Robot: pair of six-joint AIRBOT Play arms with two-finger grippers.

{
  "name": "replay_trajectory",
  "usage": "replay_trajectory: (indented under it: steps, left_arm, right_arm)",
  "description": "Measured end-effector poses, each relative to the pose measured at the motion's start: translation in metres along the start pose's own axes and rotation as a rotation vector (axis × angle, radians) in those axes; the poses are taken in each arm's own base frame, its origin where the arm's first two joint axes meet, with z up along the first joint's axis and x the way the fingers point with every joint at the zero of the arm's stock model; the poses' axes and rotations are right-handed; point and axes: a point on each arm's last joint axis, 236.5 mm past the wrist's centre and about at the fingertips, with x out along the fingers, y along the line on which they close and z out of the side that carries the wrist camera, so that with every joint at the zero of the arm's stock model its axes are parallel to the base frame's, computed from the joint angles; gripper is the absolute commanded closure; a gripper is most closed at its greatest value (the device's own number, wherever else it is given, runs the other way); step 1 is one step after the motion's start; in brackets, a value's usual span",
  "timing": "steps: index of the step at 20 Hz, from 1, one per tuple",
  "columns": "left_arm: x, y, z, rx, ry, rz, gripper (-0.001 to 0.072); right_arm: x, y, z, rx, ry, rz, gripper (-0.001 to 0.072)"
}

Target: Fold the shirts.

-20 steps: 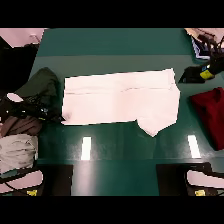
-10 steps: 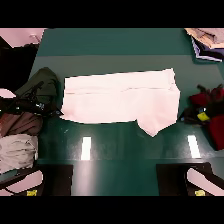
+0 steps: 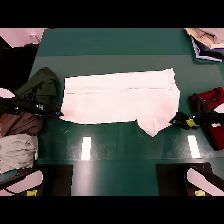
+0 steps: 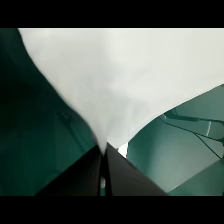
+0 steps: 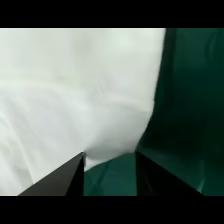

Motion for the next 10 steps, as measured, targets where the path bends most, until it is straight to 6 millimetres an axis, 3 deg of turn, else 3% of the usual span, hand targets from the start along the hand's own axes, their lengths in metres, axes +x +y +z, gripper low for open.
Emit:
replay_trajectory:
  steps: [2,6,10]
  left_arm:
    - [0.0,-0.001,-0.001,0.0,0.005,-0.002,0.0684]
    - [-0.003,-0.003,-0.003,0.011,0.005,0.001,0.0685]
    - [-0.024,-0.015,-0.007,0.07,-0.035,0.026,0.0685]
  right_arm:
    - [0.006,0.004,0.0,-0.012,0.003,0.001,0.0686]
    - [0.001,0.006,0.004,-0.057,-0.031,-0.021,0.0693]
    - [-0.04,0.005,-0.005,-0.172,-0.042,-0.111,0.0693]
